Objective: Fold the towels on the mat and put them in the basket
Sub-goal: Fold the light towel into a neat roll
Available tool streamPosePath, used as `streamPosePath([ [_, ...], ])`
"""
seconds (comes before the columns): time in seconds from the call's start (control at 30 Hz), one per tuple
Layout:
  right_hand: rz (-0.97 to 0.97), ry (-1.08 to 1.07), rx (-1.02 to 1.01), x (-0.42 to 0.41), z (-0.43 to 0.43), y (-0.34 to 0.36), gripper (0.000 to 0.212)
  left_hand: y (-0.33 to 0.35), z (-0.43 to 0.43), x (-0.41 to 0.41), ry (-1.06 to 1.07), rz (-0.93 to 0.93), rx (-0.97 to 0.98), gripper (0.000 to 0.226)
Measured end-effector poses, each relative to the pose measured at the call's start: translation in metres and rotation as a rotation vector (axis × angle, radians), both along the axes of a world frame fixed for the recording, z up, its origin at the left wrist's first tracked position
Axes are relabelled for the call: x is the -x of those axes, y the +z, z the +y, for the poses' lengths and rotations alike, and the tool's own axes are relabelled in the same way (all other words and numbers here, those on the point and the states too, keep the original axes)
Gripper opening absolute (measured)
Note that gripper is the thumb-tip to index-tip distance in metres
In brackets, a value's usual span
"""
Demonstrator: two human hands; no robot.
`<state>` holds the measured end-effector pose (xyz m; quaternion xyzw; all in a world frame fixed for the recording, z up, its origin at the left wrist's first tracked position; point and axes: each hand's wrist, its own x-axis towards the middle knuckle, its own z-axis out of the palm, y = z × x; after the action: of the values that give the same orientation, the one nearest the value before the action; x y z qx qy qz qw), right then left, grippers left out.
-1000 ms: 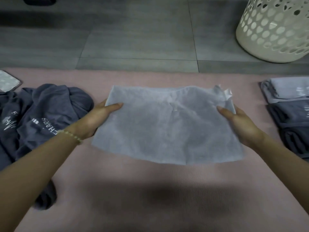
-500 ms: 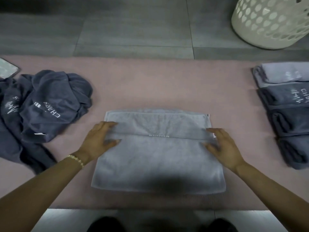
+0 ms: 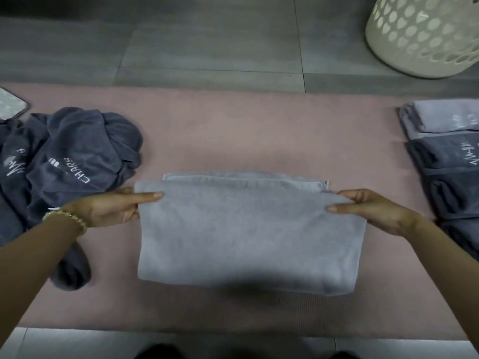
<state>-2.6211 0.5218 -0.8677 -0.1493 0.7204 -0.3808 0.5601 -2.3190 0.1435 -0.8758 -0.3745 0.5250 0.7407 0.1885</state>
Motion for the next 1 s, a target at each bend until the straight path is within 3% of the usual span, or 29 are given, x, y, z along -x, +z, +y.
streamPosePath([
  [0.1, 0.143, -0.144, 0.006, 0.016, -0.013, -0.012, 0.05, -0.014, -0.002, 0.021, 0.175, -0.031, 0.171, 0.049],
  [0.23, 0.261, -0.292, -0.002, 0.023, -0.035, -0.031, 0.014, -0.036, -0.003, 0.046, 0.328, -0.081, 0.29, 0.034],
  [0.33, 0.339, -0.382, -0.03, 0.027, -0.046, -0.047, 0.017, -0.047, -0.005, 0.057, 0.37, -0.153, 0.403, 0.021],
  [0.53, 0.362, -0.495, -0.184, 0.008, -0.044, -0.056, 0.05, -0.054, 0.009, 0.047, 0.282, -0.238, 0.539, 0.046],
  [0.6, 0.363, -0.365, -0.234, -0.005, -0.031, -0.048, 0.043, -0.048, 0.014, 0.029, 0.185, -0.269, 0.49, 0.051],
  [0.77, 0.132, -0.185, -0.339, -0.045, 0.014, -0.045, 0.042, -0.04, 0.037, -0.025, -0.193, -0.255, 0.314, 0.073],
  [0.93, 0.064, -0.381, -0.232, -0.065, 0.034, -0.046, 0.024, -0.04, 0.054, -0.044, -0.035, -0.109, 0.329, 0.086],
  [1.0, 0.065, -0.414, -0.223, -0.074, 0.038, -0.047, 0.021, -0.038, 0.062, -0.045, -0.009, -0.095, 0.333, 0.079],
])
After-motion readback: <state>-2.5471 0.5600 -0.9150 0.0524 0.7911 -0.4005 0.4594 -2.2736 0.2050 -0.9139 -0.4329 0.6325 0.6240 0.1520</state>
